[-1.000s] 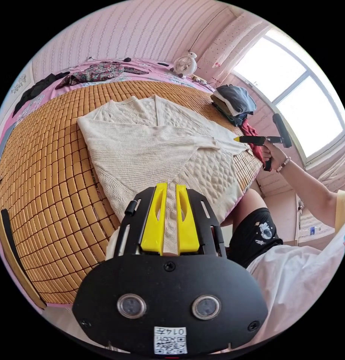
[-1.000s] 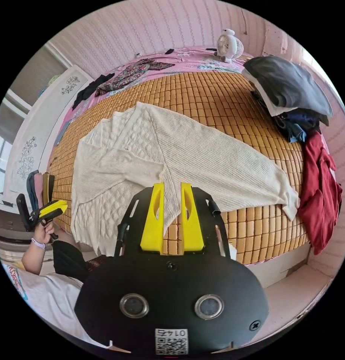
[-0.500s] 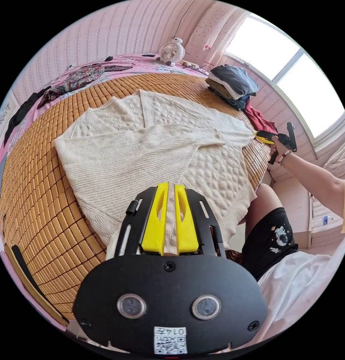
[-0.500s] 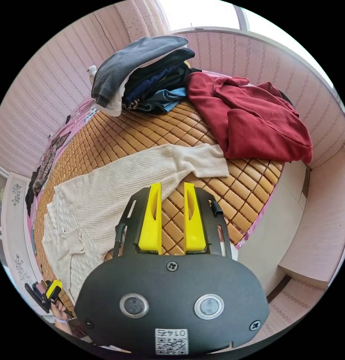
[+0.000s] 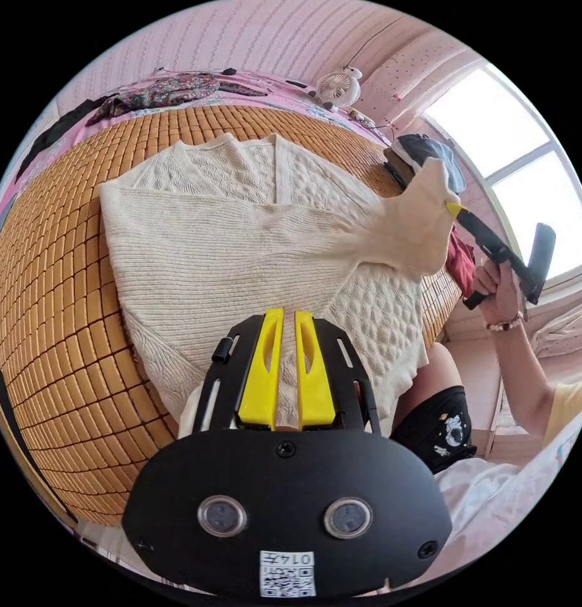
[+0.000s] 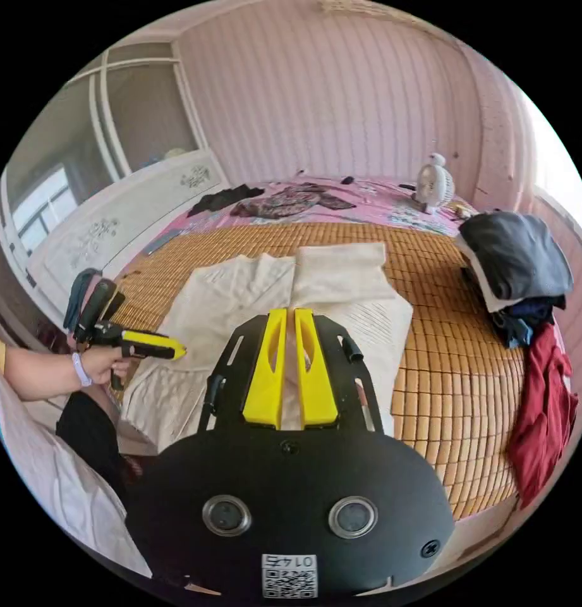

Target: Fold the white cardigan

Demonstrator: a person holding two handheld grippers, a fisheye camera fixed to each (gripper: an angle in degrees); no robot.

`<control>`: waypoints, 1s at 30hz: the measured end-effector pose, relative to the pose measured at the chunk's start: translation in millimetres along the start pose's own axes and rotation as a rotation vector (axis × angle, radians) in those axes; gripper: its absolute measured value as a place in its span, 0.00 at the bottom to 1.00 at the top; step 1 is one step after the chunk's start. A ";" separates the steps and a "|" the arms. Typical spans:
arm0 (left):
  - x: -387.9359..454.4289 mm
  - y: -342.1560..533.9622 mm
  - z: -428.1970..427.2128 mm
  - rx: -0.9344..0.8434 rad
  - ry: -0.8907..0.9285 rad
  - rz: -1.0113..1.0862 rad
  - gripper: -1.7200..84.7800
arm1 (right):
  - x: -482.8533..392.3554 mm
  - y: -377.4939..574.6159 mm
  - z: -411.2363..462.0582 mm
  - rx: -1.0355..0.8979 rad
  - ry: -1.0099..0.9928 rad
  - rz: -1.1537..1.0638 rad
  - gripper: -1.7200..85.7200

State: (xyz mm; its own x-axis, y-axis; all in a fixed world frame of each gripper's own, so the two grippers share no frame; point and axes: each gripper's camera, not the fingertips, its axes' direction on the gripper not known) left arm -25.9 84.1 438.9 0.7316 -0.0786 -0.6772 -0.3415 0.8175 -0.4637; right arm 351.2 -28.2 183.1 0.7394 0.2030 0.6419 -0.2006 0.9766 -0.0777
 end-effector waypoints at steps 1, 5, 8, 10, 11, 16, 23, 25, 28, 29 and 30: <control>-0.6 1.7 -5.6 0.016 0.000 0.003 0.07 | -31.3 8.5 23.6 -0.078 -0.024 -0.060 0.08; -15.3 7.3 -28.6 0.078 0.043 -0.042 0.09 | -75.0 42.5 66.0 -0.254 -0.080 -0.082 0.10; -20.8 2.4 -23.9 0.062 0.054 -0.057 0.11 | -78.6 56.2 56.6 -0.240 -0.055 -0.021 0.10; -18.2 -4.8 -12.0 0.005 0.079 -0.053 0.11 | -76.3 61.7 50.9 -0.247 -0.022 0.012 0.10; -12.4 -9.7 -2.7 -0.039 0.089 -0.035 0.12 | -73.7 65.4 47.0 -0.248 -0.004 0.036 0.10; 17.3 -19.9 24.3 -0.194 -0.064 0.098 0.07 | -66.4 81.8 37.3 -0.266 0.010 0.133 0.10; 40.9 -33.3 -57.0 0.029 -0.017 0.185 0.02 | -68.1 77.7 3.2 -0.170 0.033 0.199 0.09; 26.3 -30.1 -93.9 0.117 -0.028 0.158 0.02 | -70.4 73.6 -8.2 -0.141 0.024 0.197 0.09; -23.4 -5.2 -138.2 0.188 -0.138 0.008 0.03 | -79.4 69.6 -21.8 -0.111 0.022 0.168 0.09; -44.9 7.5 -140.8 0.188 -0.147 -0.059 0.05 | -82.5 70.4 -21.3 -0.107 0.016 0.161 0.09; -65.4 16.7 -133.5 0.130 -0.128 -0.106 0.07 | -83.7 71.1 -19.1 -0.110 0.013 0.158 0.09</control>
State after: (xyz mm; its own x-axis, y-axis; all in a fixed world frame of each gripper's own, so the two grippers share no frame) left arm -158.2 26.8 399.2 0.8311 -0.1013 -0.5469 -0.1861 0.8759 -0.4452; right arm 287.3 25.5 109.3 0.7127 0.3549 0.6050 -0.2440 0.9341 -0.2606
